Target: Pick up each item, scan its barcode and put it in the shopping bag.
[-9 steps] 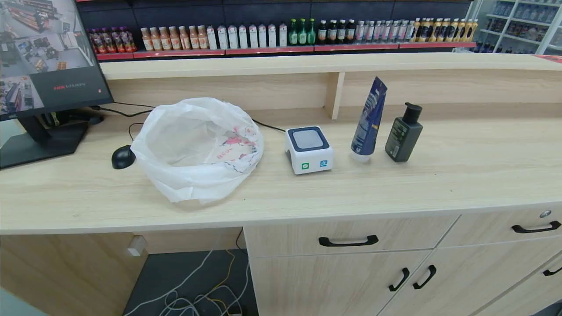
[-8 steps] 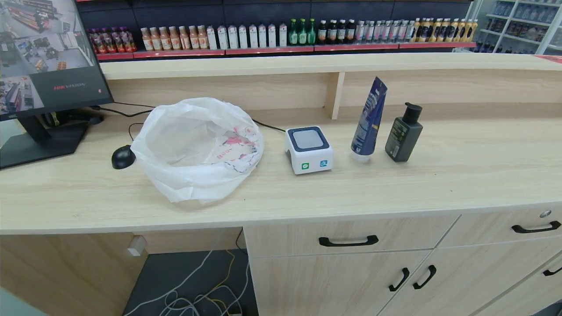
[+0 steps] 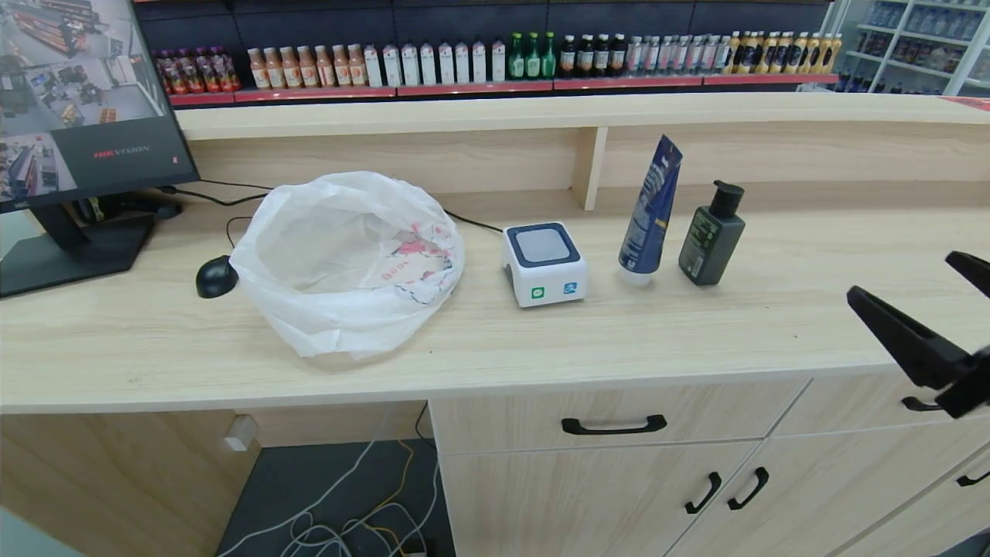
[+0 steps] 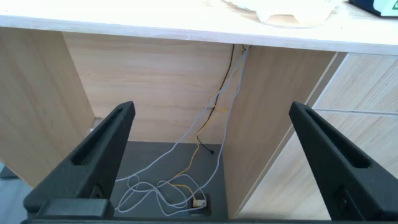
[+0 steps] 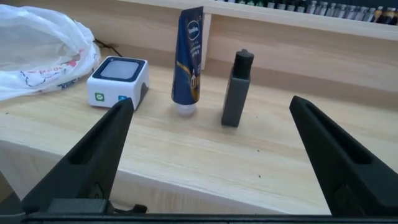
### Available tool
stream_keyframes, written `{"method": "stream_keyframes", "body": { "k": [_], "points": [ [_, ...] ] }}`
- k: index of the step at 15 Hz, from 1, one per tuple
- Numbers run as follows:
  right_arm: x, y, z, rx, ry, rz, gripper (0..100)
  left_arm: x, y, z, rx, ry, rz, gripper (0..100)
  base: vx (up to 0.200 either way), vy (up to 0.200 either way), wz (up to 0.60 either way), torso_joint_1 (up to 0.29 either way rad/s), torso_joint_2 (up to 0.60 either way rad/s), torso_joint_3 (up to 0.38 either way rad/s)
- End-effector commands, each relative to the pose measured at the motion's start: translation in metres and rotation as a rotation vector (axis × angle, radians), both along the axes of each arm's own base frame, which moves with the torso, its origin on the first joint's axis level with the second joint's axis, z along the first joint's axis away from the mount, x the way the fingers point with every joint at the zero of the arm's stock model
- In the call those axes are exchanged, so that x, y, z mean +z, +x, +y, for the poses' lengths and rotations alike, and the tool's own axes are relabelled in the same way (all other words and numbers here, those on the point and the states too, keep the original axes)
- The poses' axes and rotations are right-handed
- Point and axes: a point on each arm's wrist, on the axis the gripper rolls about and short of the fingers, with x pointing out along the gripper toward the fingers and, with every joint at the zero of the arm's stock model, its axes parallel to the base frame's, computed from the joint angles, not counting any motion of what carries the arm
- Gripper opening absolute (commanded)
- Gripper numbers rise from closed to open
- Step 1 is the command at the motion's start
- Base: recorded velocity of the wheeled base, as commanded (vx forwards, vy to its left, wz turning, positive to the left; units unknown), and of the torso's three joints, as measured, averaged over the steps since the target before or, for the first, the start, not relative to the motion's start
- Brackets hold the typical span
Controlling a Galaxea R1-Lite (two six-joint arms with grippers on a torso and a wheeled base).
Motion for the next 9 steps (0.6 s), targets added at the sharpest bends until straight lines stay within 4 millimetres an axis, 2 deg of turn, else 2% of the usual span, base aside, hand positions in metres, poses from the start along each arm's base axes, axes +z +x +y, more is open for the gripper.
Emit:
{"method": "stream_keyframes", "body": {
  "k": [1,3,4,5,6,9],
  "points": [
    [0.006,0.038,0.018,0.038,0.004,0.01,100,0.0,0.0,0.0,0.001,-0.001,0.0,100,0.0,0.0,0.0,0.0,0.0,0.0],
    [0.003,0.054,0.038,0.003,0.048,-0.008,100,0.0,0.0,0.0,0.001,-0.001,0.0,100,0.0,0.0,0.0,0.0,0.0,0.0],
    [0.004,0.056,0.041,-0.007,0.056,-0.015,100,0.0,0.0,0.0,0.001,-0.001,0.0,100,0.0,0.0,0.0,0.0,0.0,0.0],
    [-0.002,0.057,0.062,-0.034,0.084,0.004,100,0.0,0.0,0.0,0.001,-0.001,0.0,100,0.0,0.0,0.0,0.0,0.0,0.0],
    [-0.005,0.059,0.07,-0.033,0.072,0.011,100,0.0,0.0,0.0,0.001,-0.001,0.0,100,0.0,0.0,0.0,0.0,0.0,0.0],
    [-0.003,0.079,0.079,-0.088,0.102,0.002,100,0.0,0.0,0.0,0.001,-0.001,0.0,100,0.0,0.0,0.0,0.0,0.0,0.0]
  ]
}}
